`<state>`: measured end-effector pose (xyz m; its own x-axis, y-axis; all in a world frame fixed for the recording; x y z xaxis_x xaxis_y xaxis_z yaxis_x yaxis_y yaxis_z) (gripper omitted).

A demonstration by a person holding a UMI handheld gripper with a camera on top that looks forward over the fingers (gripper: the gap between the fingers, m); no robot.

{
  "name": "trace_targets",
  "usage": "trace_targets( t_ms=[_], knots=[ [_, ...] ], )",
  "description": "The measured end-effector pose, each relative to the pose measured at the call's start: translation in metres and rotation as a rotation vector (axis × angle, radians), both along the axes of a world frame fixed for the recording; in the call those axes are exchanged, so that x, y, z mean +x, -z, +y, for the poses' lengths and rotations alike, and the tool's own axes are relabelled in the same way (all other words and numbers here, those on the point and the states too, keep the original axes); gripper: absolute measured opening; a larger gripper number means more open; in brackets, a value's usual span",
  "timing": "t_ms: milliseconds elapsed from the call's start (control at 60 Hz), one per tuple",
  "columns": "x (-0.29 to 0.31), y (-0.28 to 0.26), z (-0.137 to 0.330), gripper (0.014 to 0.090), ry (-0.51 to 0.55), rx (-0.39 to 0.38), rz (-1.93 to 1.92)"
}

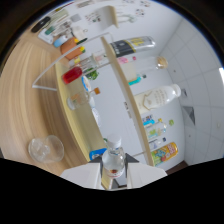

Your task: Make me a cup of Mojito.

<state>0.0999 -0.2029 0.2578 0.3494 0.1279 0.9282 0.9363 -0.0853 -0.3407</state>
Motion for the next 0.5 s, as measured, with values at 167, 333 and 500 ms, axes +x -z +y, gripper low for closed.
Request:
trace_targets(
  t_ms=[167,333,500],
  knots=[
    [0.019,-0.005,-0.010,0.0339,0.057,-0.009,0.558],
    [0.032,0.047,-0.010,0.0339,0.117,-0.112,0.931],
    [0.040,0.126,-0.005,0.0337,0.215,-0.256,1.106]
  ],
)
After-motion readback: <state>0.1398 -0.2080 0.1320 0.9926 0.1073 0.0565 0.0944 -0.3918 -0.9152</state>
